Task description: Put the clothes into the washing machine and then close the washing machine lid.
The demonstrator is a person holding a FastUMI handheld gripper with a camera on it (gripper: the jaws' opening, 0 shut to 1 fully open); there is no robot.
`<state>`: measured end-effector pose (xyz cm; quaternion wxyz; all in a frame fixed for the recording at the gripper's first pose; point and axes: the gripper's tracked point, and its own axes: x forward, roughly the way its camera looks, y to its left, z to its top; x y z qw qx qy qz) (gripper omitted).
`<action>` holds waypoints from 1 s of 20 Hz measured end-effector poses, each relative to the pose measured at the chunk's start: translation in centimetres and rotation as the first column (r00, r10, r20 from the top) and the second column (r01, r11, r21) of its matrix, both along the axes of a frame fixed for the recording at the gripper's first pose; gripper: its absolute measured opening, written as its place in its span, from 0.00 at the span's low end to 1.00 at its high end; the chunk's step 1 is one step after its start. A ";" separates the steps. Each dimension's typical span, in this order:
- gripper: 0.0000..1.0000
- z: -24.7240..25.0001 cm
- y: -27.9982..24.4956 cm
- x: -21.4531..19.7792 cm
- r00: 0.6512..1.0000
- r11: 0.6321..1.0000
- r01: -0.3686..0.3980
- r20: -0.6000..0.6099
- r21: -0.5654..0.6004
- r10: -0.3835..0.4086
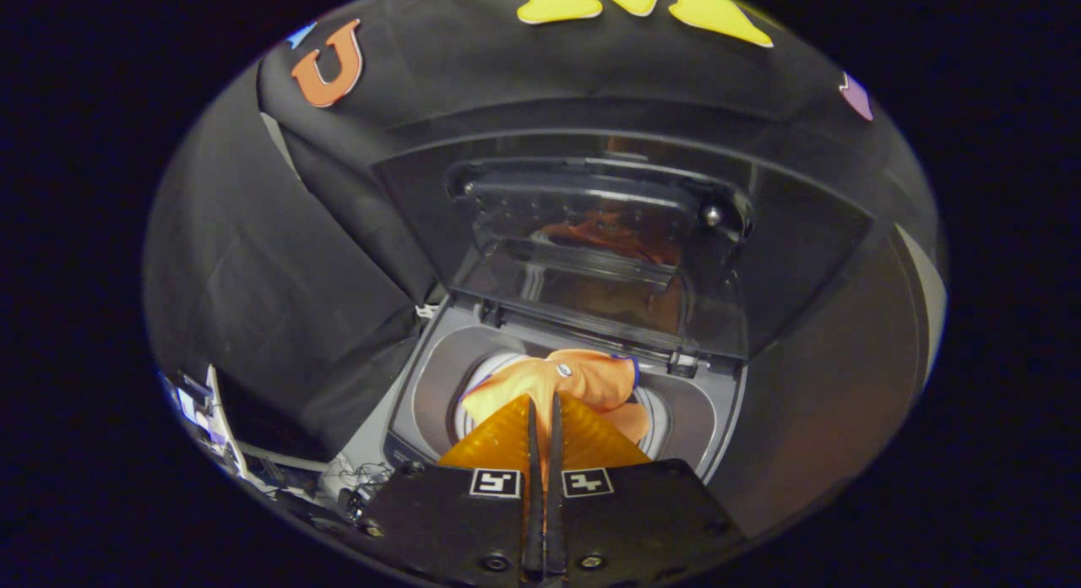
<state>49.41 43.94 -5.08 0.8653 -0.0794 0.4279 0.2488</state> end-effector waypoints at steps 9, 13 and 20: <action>0.05 -6.7 0.6 1.4 0.995 0.996 0.086 -0.047 -0.026 -0.087; 0.05 -9.0 0.9 1.6 0.990 0.991 0.128 -0.056 -0.035 -0.130; 0.05 -13.0 1.4 2.1 0.979 0.982 0.181 -0.088 -0.061 -0.186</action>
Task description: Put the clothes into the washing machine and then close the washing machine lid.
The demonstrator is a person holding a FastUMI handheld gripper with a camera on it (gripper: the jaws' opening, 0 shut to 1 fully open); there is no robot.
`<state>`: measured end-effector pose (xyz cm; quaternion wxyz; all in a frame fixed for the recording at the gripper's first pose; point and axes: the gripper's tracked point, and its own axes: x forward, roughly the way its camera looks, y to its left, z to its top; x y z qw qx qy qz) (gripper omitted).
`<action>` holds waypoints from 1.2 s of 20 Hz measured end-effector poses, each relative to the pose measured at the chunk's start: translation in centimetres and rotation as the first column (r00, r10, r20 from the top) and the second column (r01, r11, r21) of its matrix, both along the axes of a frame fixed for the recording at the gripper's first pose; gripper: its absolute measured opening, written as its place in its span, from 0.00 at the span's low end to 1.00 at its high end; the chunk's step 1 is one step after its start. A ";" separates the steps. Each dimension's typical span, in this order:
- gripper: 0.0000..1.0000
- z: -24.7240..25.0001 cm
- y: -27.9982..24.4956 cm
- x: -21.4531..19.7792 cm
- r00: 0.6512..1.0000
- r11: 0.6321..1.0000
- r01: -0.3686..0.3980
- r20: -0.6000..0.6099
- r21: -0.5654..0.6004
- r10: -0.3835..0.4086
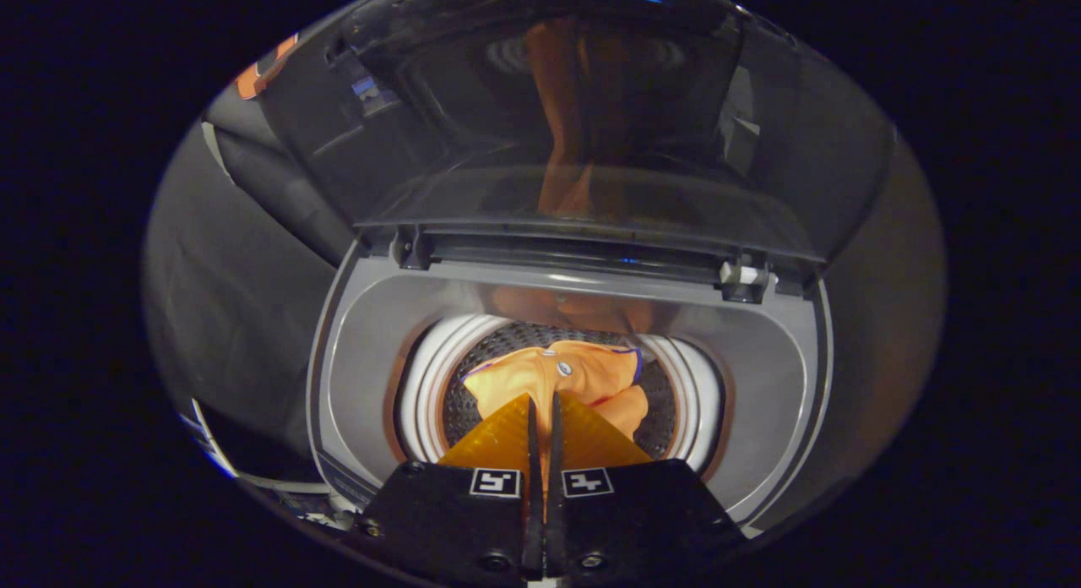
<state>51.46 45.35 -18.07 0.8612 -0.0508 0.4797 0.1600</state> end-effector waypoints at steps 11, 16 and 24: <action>0.05 -1.9 0.3 -0.4 0.999 1.000 0.030 -0.015 -0.006 -0.031; 0.99 -2.3 -0.2 -0.9 0.999 0.999 0.039 -0.024 -0.015 -0.039; 1.00 -0.9 -0.4 -1.3 1.000 0.998 0.009 0.011 -0.059 -0.009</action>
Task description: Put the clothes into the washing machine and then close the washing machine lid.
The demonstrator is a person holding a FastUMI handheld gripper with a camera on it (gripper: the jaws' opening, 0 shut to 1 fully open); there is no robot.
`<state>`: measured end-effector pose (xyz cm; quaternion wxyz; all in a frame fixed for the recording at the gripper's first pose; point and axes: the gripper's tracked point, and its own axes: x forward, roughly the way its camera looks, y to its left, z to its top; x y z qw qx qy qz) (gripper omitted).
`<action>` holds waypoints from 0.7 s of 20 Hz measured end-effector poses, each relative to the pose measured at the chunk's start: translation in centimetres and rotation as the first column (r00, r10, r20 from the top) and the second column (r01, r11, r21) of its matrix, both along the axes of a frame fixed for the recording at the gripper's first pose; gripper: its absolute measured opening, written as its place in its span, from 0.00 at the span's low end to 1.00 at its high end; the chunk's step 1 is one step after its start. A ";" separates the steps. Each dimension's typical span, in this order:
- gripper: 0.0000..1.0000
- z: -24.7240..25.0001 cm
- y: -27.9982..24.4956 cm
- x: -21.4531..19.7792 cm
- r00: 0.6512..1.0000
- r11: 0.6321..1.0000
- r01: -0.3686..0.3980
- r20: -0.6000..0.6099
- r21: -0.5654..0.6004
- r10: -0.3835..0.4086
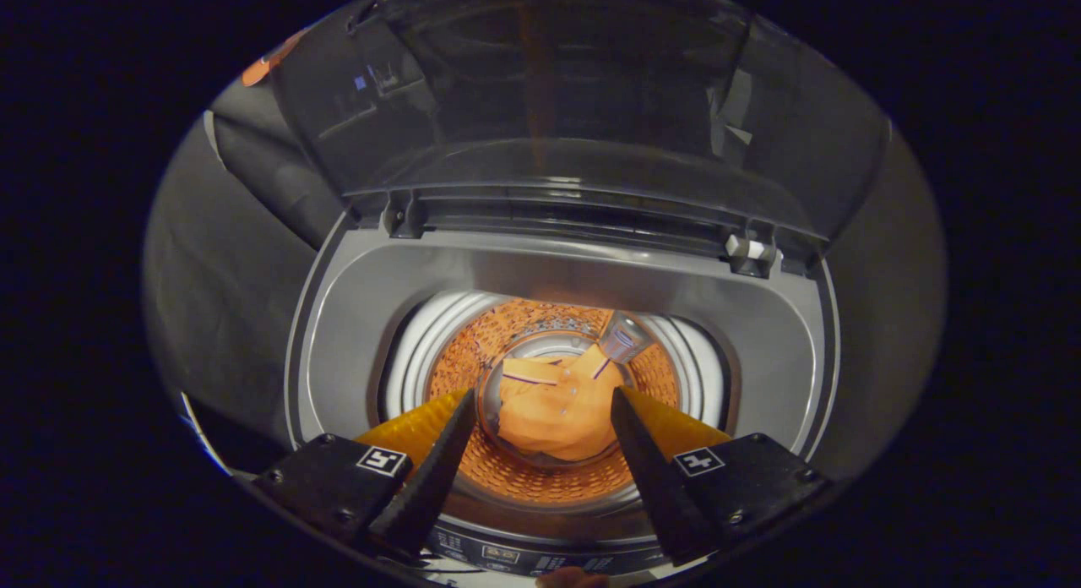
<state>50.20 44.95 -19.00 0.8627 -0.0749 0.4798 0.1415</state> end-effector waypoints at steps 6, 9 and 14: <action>1.00 3.7 0.3 -0.5 0.997 0.999 -0.048 0.053 -0.010 0.048; 1.00 6.4 0.5 -0.6 0.995 0.998 -0.065 0.080 -0.004 0.065; 1.00 13.1 0.8 -0.1 0.988 0.998 -0.054 0.149 0.043 0.047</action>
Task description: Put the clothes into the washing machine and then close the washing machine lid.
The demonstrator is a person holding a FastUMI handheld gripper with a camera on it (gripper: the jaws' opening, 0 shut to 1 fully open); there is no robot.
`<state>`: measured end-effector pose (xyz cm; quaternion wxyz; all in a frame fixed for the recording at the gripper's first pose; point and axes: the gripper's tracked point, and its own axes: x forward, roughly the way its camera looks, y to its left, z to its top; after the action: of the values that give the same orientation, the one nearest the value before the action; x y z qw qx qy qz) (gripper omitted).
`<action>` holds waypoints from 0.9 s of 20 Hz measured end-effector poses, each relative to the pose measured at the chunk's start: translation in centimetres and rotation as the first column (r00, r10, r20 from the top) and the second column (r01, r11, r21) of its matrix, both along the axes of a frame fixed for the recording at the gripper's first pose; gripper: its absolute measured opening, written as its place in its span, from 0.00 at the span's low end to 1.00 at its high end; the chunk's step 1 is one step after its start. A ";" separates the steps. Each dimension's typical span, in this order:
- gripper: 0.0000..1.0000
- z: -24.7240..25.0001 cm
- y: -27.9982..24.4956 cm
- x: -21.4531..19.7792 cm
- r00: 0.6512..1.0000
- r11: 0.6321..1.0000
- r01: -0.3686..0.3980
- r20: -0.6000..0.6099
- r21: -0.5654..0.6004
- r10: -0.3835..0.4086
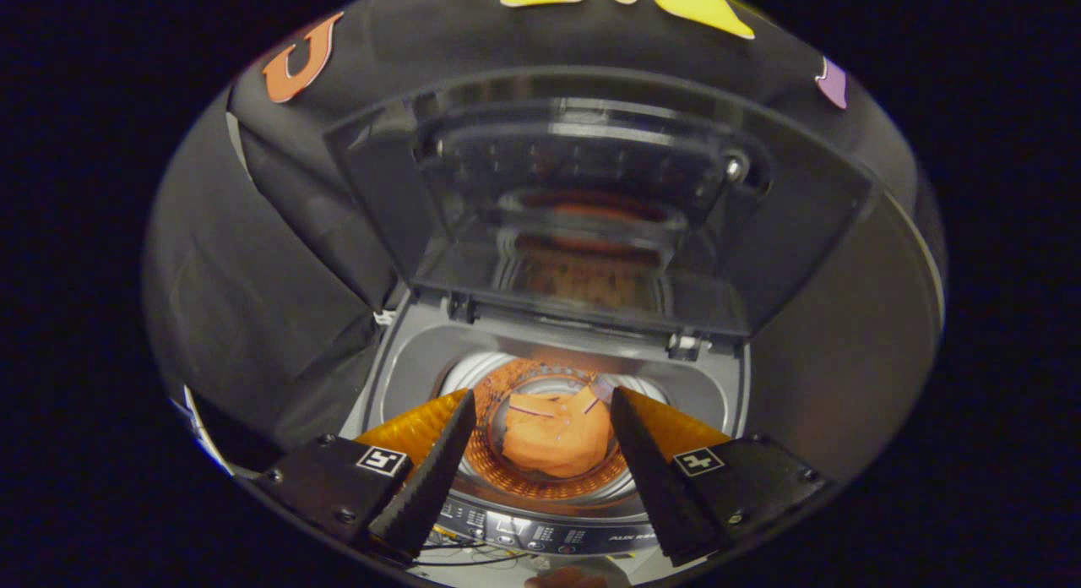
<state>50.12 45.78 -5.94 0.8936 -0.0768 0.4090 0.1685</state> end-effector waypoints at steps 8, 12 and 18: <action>1.00 10.3 -0.1 1.9 0.994 0.999 0.015 0.107 0.046 -0.020; 0.99 13.3 -0.3 2.3 0.987 0.998 0.013 0.157 0.053 -0.022; 1.00 14.9 -1.0 3.1 0.980 0.999 0.012 0.197 0.051 -0.022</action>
<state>53.23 44.78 8.92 0.9327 -0.0676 0.3149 0.1623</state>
